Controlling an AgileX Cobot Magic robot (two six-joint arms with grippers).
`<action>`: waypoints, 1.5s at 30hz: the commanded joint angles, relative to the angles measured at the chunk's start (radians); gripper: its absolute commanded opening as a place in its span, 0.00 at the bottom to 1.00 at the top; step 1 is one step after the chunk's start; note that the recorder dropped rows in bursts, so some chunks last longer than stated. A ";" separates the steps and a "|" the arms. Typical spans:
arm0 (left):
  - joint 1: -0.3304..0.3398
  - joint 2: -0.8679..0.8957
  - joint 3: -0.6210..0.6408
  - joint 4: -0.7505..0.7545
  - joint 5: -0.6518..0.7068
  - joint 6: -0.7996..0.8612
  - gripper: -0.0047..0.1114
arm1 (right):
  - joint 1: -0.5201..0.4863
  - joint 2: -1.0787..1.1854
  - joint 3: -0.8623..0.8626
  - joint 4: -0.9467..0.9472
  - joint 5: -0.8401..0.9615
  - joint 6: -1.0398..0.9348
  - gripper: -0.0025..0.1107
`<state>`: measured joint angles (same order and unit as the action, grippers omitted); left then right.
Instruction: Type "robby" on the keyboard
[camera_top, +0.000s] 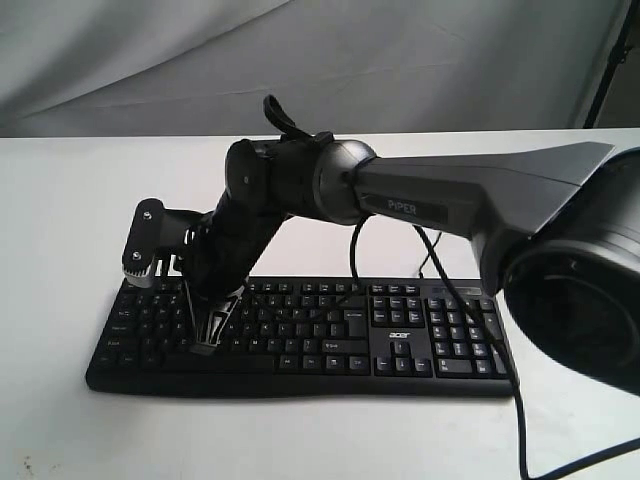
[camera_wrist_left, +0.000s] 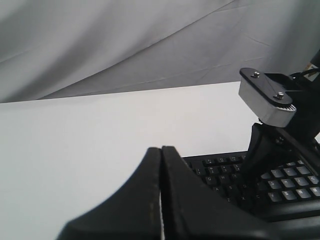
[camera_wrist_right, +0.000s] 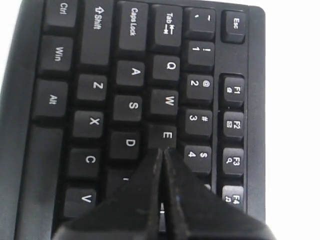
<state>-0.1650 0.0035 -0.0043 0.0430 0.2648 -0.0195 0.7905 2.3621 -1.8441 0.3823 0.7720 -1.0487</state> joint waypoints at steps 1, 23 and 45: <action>-0.006 -0.003 0.004 0.005 -0.006 -0.003 0.04 | 0.003 -0.037 -0.008 0.008 0.010 0.007 0.02; -0.006 -0.003 0.004 0.005 -0.006 -0.003 0.04 | -0.142 -0.287 0.423 0.201 -0.139 -0.184 0.02; -0.006 -0.003 0.004 0.005 -0.006 -0.003 0.04 | -0.165 -0.248 0.440 0.242 -0.140 -0.206 0.02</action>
<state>-0.1650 0.0035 -0.0043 0.0430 0.2648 -0.0195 0.6293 2.1150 -1.4050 0.6132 0.6317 -1.2403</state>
